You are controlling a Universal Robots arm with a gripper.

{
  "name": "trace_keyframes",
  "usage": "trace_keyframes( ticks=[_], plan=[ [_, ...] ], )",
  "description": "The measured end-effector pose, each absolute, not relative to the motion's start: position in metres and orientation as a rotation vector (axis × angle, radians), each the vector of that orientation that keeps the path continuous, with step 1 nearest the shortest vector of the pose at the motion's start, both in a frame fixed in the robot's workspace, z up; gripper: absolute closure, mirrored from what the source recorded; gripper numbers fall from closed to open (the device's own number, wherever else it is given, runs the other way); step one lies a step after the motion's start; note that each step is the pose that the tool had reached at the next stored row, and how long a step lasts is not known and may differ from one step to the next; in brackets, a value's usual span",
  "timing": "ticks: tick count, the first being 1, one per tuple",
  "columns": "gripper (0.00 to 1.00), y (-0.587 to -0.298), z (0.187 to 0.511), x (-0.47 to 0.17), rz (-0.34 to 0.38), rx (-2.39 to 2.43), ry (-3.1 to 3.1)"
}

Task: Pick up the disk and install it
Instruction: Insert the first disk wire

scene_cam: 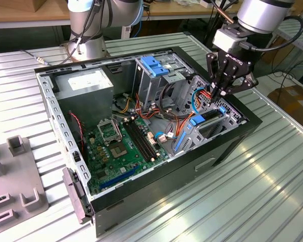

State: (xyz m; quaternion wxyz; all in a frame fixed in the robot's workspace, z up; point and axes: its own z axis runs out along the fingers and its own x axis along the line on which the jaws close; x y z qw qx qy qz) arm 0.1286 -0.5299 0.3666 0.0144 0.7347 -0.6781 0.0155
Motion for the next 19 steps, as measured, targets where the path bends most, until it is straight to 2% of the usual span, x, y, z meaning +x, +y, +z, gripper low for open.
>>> trace_keyframes(
  ticks=[12,19],
  plan=[
    [0.84,-0.531,0.365,0.128,0.048,2.265,-2.134],
    [0.84,-0.542,0.36,0.129,0.047,2.244,-2.156]
  ],
)
